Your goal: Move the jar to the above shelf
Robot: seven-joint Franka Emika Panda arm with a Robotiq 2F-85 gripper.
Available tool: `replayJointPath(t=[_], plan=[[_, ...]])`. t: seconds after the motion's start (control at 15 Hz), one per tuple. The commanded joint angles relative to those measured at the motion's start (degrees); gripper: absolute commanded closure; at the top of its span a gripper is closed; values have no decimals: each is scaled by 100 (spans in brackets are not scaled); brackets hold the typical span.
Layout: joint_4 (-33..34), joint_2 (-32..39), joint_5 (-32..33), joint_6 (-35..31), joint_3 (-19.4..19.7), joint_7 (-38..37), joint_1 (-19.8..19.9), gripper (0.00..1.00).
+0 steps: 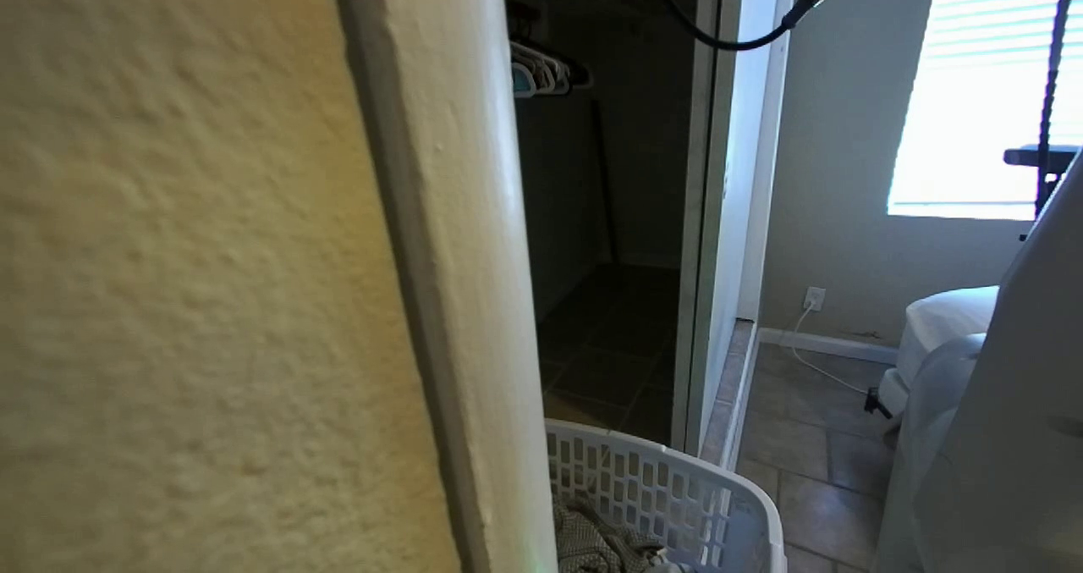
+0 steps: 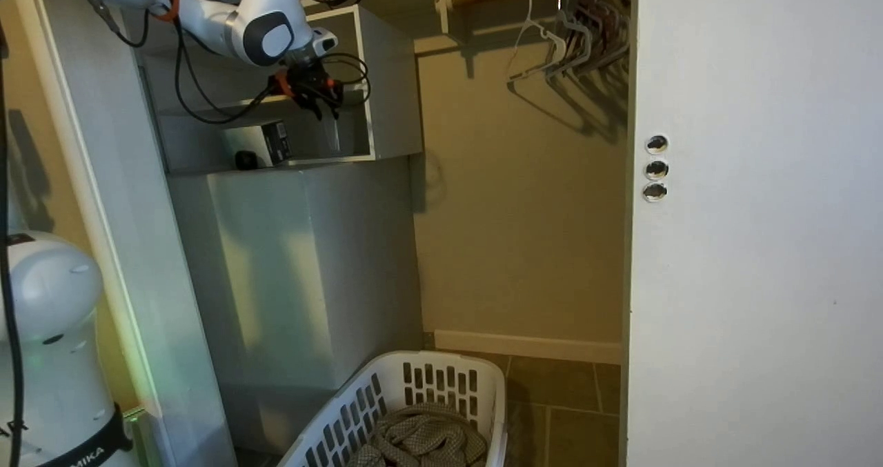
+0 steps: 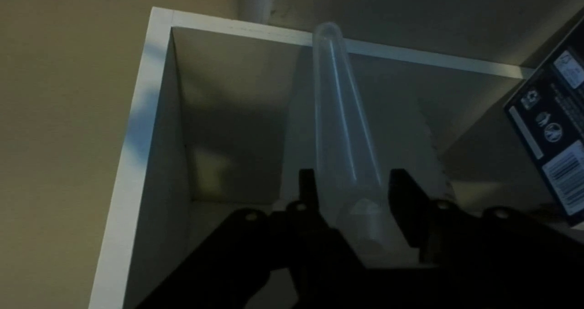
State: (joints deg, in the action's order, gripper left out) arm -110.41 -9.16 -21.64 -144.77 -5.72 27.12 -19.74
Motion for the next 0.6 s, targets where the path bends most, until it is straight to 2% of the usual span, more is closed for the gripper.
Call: replayJointPath(t=[0.0, 0.2, 0.4, 0.47, 0.53], plan=[[199, 162, -291, 17, -52, 296, 67, 86], [205, 182, -340, 34, -54, 349, 77, 94], [232, 197, -356, 52, -57, 399, 86, 92], [241, 200, -360, 57, -59, 411, 88, 65], [247, 199, -370, 62, -59, 431, 87, 42]])
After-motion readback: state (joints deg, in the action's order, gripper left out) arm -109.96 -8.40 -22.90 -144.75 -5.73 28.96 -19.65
